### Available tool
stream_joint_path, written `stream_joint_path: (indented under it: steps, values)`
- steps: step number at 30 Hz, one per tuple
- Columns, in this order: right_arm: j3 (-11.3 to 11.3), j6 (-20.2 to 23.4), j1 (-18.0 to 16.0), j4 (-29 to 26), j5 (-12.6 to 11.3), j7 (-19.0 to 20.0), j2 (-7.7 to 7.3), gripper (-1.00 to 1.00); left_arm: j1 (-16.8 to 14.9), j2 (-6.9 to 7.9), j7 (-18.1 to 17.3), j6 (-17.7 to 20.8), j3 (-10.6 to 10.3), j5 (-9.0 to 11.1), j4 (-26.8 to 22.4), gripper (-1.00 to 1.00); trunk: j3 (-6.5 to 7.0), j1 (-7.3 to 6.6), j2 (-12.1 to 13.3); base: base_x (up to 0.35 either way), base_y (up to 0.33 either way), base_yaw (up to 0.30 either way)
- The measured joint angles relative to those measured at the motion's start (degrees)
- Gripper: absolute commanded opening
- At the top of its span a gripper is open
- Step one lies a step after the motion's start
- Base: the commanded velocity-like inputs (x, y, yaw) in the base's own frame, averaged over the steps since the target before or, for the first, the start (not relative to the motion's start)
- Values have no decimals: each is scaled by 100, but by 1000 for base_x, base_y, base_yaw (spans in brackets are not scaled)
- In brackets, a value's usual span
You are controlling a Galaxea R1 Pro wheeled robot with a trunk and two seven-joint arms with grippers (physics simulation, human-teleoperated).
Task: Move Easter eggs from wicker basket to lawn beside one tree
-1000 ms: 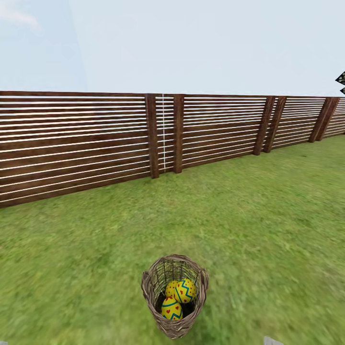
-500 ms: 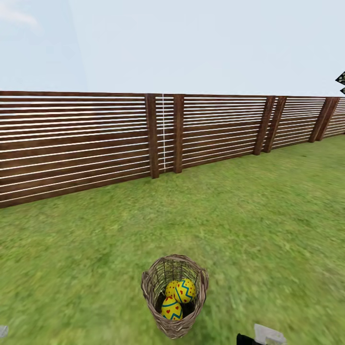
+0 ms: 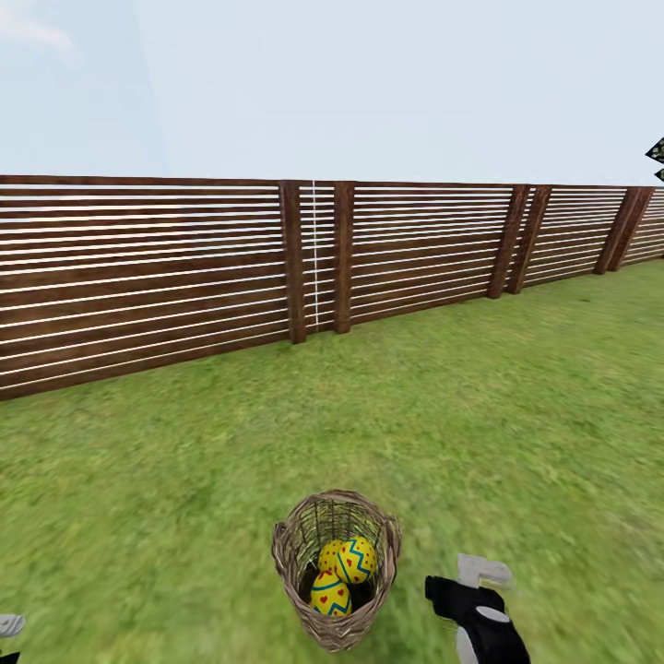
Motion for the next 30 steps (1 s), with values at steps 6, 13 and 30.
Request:
stream_joint_path:
  steps: [6, 13, 30]
  values:
    - [50, 408, -475, 60, -5, 11, 62, 100, 0, -10, 14, -20, -1, -4, -7, 100, 0, 0, 0, 0, 0, 0]
    - [74, 754, -1137, 681, -1, 12, 72, 100, 0, -18, 12, -24, 4, -8, -16, 100, 0, 0, 0, 0, 0, 0]
    - [77, 1226, -2185, 1630, -98, 14, 99, 100, 0, -6, -15, -116, 3, 1, 2, 100, 0, 0, 0, 0, 0, 0]
